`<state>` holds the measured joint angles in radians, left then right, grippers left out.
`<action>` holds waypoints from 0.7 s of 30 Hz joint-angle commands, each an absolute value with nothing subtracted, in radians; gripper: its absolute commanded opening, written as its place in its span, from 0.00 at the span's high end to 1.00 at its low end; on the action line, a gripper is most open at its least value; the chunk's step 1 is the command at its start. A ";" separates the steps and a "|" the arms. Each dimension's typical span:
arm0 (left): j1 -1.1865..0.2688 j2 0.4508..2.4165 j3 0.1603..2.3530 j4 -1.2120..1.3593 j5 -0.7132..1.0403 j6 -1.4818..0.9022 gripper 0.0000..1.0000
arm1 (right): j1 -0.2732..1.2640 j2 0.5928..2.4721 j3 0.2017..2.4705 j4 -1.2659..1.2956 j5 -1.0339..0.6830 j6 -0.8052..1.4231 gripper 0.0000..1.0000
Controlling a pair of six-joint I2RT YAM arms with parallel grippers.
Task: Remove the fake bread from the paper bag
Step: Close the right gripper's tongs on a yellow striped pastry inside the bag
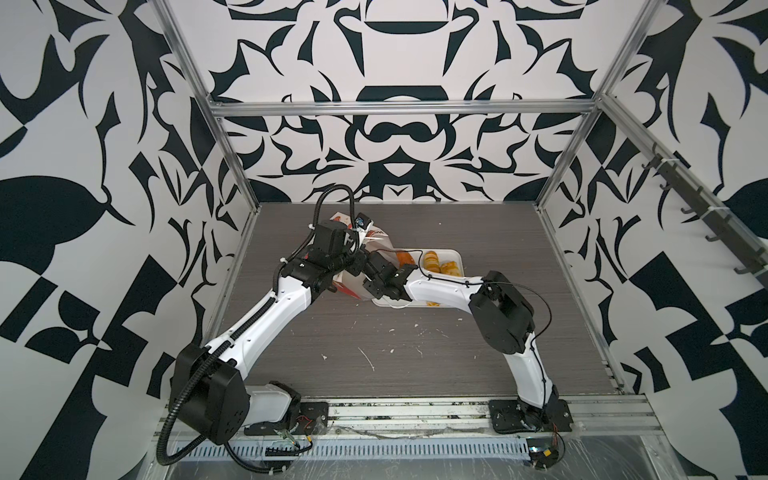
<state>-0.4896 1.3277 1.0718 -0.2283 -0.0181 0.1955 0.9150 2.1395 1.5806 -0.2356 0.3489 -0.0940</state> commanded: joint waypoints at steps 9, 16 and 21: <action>-0.512 1.318 1.065 -0.221 0.053 0.180 1.00 | 0.931 2.107 1.663 -0.228 0.339 -0.067 0.68; -0.512 1.318 1.058 -0.224 0.048 0.184 1.00 | 0.930 2.102 1.662 -0.242 0.314 -0.060 0.73; -0.512 1.324 1.052 -0.227 0.044 0.189 1.00 | 0.931 2.076 1.648 -0.243 0.272 -0.042 0.76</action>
